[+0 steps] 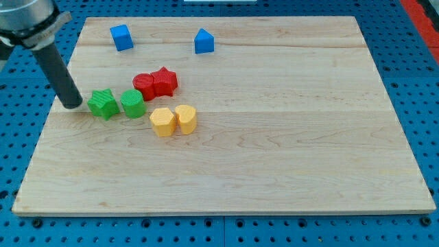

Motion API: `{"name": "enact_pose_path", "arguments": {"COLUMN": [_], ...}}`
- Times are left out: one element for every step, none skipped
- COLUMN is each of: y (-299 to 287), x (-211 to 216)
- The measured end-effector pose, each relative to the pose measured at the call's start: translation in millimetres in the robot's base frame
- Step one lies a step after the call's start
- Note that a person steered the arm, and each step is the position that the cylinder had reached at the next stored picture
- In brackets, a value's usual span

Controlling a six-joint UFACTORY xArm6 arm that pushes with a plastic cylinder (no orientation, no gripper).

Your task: Move the green circle to the right of the blue triangle

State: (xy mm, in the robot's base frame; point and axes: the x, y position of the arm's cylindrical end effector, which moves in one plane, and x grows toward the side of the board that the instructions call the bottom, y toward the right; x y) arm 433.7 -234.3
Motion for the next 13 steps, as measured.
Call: {"name": "enact_pose_path", "arguments": {"y": [51.7, 99.6, 148.1, 195.4, 227.3, 269.1, 318.5, 373.1, 383.2, 395.8, 407.0, 413.9, 385.6], "x": [-0.9, -3.4, -3.4, -3.4, -10.0, -23.8, -27.6, -27.6, -63.1, -74.5, -63.5, -32.3, -24.2]}}
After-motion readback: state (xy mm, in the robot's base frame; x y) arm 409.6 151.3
